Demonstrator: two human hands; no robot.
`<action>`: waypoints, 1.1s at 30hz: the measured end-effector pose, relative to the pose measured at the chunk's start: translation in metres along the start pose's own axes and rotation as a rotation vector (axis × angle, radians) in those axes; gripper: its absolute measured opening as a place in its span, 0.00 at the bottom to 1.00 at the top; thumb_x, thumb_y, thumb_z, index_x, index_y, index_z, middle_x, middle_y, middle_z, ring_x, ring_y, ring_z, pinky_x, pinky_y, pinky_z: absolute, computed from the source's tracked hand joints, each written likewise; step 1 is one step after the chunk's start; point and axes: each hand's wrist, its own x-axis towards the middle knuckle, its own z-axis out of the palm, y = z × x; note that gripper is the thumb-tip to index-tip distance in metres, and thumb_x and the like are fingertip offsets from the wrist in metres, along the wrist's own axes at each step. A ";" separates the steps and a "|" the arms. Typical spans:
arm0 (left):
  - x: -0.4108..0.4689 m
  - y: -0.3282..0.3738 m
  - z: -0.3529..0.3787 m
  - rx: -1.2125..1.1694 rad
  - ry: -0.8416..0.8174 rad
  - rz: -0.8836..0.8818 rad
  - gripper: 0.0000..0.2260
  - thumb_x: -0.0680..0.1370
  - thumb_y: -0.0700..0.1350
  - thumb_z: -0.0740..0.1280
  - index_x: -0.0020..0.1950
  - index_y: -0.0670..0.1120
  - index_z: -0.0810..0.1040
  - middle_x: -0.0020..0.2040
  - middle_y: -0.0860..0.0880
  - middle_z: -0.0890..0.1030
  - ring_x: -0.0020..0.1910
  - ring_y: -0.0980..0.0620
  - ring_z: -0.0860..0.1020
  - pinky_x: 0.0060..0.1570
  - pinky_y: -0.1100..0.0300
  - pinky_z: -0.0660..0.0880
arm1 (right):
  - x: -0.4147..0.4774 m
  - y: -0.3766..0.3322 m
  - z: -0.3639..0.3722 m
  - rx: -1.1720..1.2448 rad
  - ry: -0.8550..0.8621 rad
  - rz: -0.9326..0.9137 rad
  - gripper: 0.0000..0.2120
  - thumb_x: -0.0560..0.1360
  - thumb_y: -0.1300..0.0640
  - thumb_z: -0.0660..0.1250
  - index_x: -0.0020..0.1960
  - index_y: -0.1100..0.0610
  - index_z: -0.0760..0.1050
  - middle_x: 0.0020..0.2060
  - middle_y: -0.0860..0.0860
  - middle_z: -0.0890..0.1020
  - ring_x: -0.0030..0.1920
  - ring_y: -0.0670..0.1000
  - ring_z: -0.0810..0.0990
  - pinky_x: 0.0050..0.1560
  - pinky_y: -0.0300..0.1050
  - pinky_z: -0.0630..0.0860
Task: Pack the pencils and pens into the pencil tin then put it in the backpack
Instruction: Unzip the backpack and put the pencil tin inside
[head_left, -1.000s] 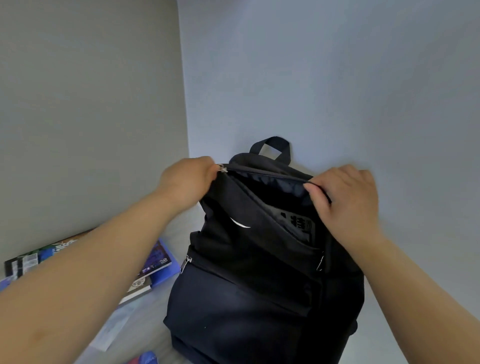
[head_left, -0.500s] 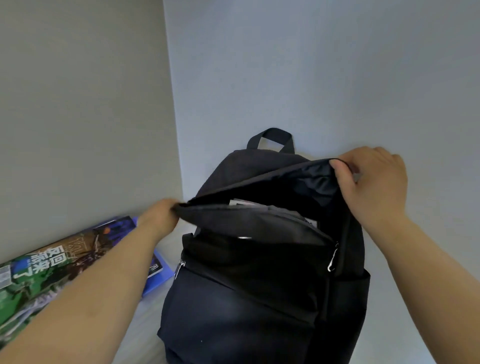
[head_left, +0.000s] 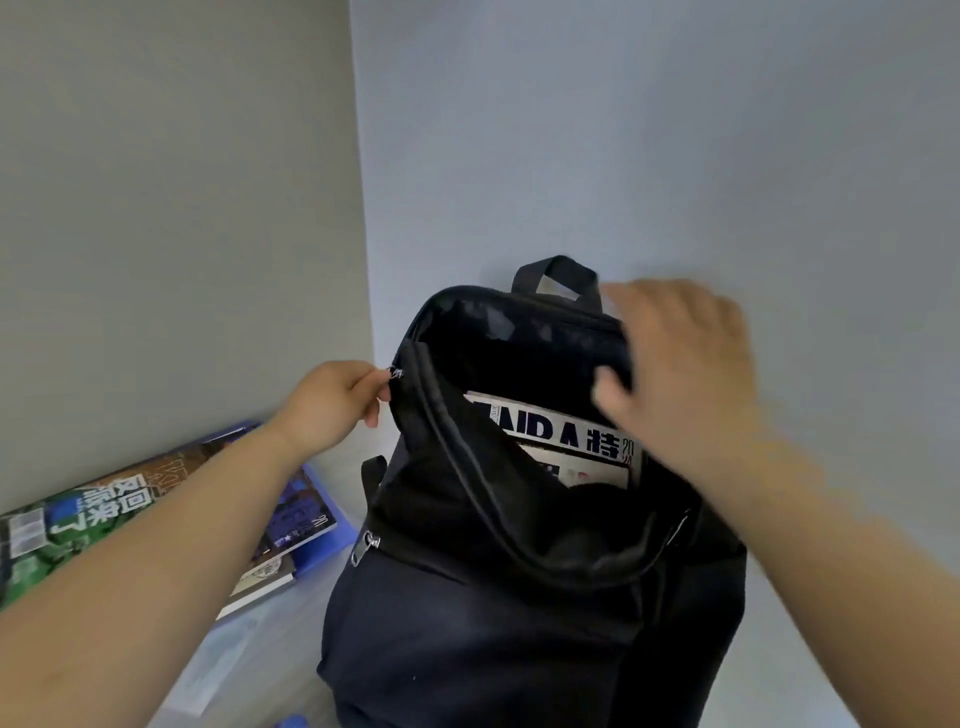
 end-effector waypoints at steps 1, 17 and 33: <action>0.000 0.004 -0.002 -0.009 -0.012 0.016 0.18 0.79 0.44 0.56 0.29 0.50 0.72 0.16 0.61 0.75 0.25 0.57 0.71 0.32 0.71 0.67 | 0.002 -0.013 0.002 -0.059 -0.044 -0.081 0.28 0.58 0.56 0.72 0.57 0.62 0.74 0.49 0.61 0.82 0.49 0.63 0.80 0.52 0.51 0.65; -0.021 0.031 -0.040 -0.191 -0.014 0.037 0.17 0.79 0.42 0.56 0.31 0.45 0.72 0.16 0.55 0.76 0.18 0.63 0.72 0.24 0.78 0.66 | 0.084 -0.015 -0.041 0.196 -0.085 0.142 0.13 0.77 0.56 0.57 0.57 0.57 0.75 0.55 0.59 0.80 0.56 0.61 0.76 0.53 0.50 0.72; -0.020 -0.037 0.003 0.072 -0.168 -0.254 0.16 0.76 0.33 0.58 0.30 0.45 0.69 0.33 0.42 0.75 0.38 0.50 0.67 0.33 0.63 0.67 | 0.074 0.012 -0.056 0.141 -0.177 0.145 0.12 0.76 0.56 0.59 0.55 0.57 0.77 0.53 0.59 0.81 0.55 0.61 0.76 0.52 0.49 0.72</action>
